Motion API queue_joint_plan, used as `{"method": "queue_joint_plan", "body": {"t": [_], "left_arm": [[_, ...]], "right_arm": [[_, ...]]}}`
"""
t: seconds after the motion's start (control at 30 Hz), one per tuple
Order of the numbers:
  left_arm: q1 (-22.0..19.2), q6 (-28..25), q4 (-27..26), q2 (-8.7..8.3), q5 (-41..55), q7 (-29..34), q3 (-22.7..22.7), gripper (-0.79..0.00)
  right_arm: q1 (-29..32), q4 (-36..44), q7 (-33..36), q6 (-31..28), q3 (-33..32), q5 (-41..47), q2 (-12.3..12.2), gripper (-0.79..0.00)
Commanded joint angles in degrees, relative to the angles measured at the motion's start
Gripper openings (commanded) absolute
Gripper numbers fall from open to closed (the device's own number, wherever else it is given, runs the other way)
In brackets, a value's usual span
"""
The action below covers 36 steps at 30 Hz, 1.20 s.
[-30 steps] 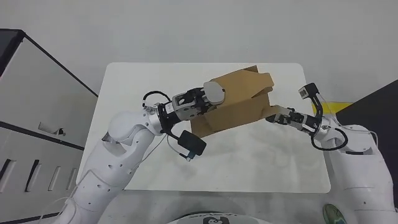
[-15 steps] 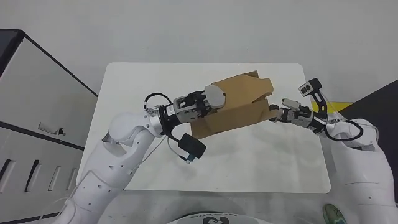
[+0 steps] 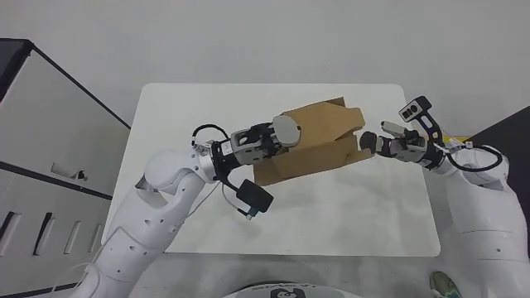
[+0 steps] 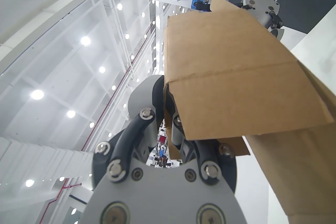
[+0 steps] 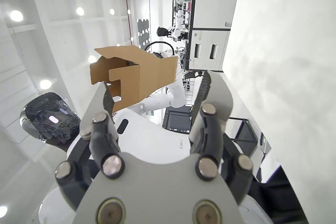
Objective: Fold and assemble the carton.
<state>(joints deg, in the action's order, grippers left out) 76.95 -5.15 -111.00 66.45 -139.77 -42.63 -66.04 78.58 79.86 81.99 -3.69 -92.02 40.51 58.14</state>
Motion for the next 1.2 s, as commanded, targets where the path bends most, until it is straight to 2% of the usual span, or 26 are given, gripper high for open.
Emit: {"method": "queue_joint_plan", "body": {"t": [0.0, 0.13, 0.4, 0.63, 0.97, 1.17], "left_arm": [[0.3, 0.0, 0.0, 0.03, 0.4, 0.7, 0.1, -0.785], [0.3, -0.2, -0.4, -0.16, -0.5, 0.1, 0.4, -0.785], [0.8, 1.2, -0.9, -0.48, -0.9, -0.9, 0.2, -0.785], [0.4, 2.0, -1.3, -0.61, -1.2, -1.5, 0.8, -0.785], [0.6, 2.1, -1.6, -0.64, -1.9, -0.6, 1.1, -0.785], [0.0, 1.9, -1.7, -0.82, -2.5, -1.9, 1.6, -0.785]], "right_arm": [[0.0, 0.0, 0.0, 0.0, 0.0, 0.0, 0.0, -0.785], [0.0, 1.7, -0.1, 1.0, -0.2, 2.0, 0.0, -0.785], [-4.3, 3.7, 6.0, 3.2, -2.7, 3.7, -1.0, -0.785], [-7.7, 5.6, 6.0, 5.8, -0.9, 4.1, -2.0, -0.785], [-7.6, 5.9, 5.8, 5.7, -0.8, 4.1, -2.0, -0.785], [-7.8, 10.8, 6.0, 6.6, -0.2, 3.4, -2.6, -0.785]]}}
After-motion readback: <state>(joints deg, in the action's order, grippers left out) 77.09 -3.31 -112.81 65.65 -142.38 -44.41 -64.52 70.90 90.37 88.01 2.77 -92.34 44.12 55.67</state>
